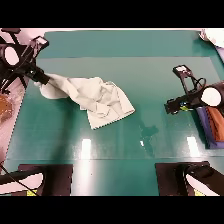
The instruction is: Fold the shirts.
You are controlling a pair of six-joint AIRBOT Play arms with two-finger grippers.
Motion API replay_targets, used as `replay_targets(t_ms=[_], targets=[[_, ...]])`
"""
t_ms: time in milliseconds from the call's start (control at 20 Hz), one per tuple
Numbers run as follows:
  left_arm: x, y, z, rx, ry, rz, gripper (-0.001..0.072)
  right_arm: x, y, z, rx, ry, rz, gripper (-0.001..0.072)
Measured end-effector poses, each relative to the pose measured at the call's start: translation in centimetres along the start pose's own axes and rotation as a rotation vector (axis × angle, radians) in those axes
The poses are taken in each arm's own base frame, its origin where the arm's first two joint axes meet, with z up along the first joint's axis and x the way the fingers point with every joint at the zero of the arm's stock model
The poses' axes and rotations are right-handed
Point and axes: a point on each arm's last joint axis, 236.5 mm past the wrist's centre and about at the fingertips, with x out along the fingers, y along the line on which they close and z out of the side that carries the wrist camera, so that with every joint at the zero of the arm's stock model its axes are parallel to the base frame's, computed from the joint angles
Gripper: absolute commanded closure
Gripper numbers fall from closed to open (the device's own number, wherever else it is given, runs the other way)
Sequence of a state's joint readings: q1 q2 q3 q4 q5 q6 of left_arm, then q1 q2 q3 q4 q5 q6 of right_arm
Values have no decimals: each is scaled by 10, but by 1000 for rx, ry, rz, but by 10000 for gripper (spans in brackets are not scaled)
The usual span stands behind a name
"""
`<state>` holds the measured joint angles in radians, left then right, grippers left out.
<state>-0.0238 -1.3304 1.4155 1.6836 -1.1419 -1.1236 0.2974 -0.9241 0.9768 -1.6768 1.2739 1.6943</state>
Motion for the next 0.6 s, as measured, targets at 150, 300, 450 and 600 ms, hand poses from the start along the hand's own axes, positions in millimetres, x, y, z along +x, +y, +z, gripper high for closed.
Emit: replay_targets(t_ms=[150,300,450,600], targets=[[11,7,-25,-46,61,-2,94,3,2,3,-1,-5,5,302],[16,9,-34,-124,82,-1,92,4,3,6,-1,-16,8,302],[14,0,-38,-221,102,-39,92,4,3,9,-1,-28,10,302],[6,-47,-21,-365,72,-247,94,4,3,11,-2,-36,9,302]])
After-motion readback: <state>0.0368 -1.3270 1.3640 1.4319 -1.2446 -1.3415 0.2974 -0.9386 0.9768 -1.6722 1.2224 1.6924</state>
